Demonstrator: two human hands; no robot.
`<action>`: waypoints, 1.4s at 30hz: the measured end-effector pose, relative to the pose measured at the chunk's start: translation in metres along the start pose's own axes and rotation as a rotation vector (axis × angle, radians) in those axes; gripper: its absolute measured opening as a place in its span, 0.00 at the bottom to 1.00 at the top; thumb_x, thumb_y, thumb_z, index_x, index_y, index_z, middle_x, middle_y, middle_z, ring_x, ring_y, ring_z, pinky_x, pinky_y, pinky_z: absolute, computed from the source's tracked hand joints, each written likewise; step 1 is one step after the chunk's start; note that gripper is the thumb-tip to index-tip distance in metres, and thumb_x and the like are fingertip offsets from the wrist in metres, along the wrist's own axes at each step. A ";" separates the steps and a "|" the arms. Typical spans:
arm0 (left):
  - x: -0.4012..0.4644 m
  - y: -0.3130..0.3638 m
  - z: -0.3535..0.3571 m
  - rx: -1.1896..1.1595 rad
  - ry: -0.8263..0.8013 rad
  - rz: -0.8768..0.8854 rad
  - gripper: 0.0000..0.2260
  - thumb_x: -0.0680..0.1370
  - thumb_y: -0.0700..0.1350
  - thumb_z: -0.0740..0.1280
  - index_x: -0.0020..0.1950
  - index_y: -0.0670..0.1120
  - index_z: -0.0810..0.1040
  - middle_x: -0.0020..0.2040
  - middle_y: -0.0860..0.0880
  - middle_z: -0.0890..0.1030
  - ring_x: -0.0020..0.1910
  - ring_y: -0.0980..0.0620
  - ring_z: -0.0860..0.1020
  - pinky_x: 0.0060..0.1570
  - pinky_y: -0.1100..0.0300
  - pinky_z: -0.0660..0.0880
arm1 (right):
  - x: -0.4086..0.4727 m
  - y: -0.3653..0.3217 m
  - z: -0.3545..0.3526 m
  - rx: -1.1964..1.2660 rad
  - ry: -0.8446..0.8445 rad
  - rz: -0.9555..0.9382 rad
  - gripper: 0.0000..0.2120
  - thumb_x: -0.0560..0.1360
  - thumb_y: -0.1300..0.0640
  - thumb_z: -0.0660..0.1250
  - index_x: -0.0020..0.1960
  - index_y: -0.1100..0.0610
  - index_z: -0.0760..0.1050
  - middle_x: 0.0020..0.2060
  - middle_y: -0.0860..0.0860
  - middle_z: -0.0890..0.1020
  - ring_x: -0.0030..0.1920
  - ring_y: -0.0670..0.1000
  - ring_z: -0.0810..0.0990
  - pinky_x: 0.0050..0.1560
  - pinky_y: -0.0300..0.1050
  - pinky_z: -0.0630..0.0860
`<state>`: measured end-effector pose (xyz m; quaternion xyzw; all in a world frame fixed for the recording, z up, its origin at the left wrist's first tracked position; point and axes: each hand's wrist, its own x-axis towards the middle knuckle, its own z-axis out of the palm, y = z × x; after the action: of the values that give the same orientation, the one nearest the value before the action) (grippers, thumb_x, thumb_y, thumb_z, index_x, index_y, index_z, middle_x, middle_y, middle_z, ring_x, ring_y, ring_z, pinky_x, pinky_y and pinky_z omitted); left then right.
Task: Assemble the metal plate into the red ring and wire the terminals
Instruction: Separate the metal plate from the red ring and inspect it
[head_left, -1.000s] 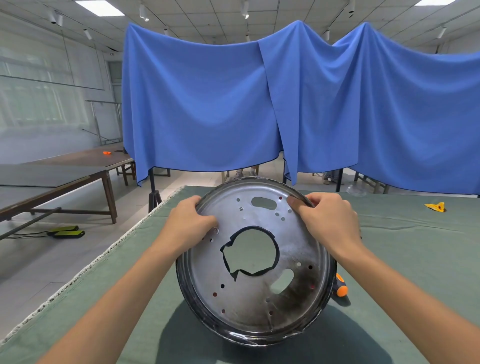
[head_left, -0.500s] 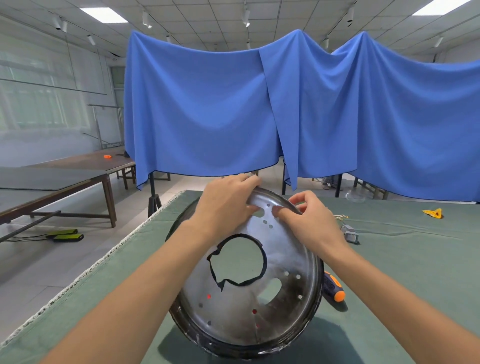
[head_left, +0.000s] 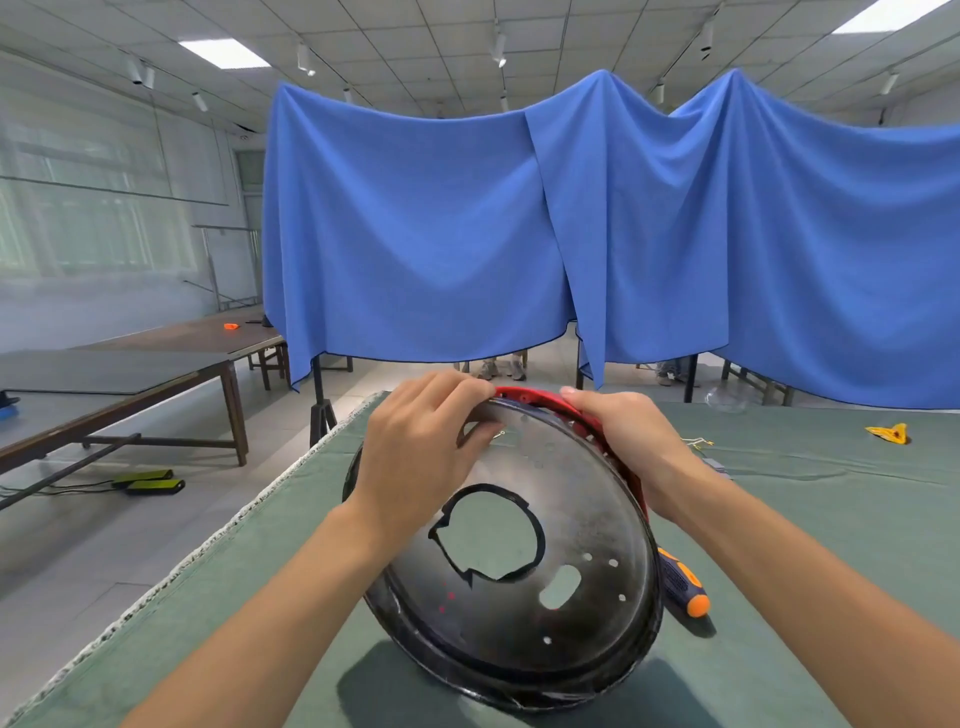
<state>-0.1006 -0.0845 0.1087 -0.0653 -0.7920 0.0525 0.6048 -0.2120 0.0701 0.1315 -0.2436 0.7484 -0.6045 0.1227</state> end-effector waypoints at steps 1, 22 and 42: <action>-0.001 -0.001 -0.002 -0.016 0.025 0.016 0.10 0.70 0.44 0.75 0.48 0.43 0.79 0.42 0.47 0.82 0.39 0.47 0.80 0.39 0.56 0.76 | 0.000 -0.002 -0.001 -0.017 0.005 -0.013 0.16 0.76 0.48 0.65 0.35 0.57 0.80 0.32 0.51 0.76 0.32 0.50 0.68 0.34 0.43 0.64; 0.026 0.002 0.003 -0.016 -0.217 -0.328 0.09 0.71 0.51 0.74 0.46 0.48 0.83 0.38 0.51 0.84 0.38 0.46 0.80 0.36 0.55 0.75 | -0.002 -0.017 -0.004 0.065 -0.087 -0.003 0.17 0.76 0.48 0.65 0.32 0.55 0.81 0.30 0.52 0.80 0.29 0.51 0.77 0.38 0.45 0.70; 0.038 -0.009 0.027 0.060 -0.504 -0.438 0.07 0.75 0.48 0.68 0.50 0.48 0.81 0.42 0.47 0.82 0.44 0.44 0.76 0.38 0.57 0.67 | 0.016 -0.009 -0.002 -0.425 -0.019 -0.401 0.13 0.72 0.57 0.70 0.57 0.49 0.80 0.49 0.46 0.83 0.51 0.47 0.80 0.47 0.36 0.72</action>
<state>-0.1367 -0.0870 0.1389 0.1394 -0.9099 -0.0411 0.3886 -0.2241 0.0620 0.1428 -0.4124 0.7941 -0.4440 -0.0459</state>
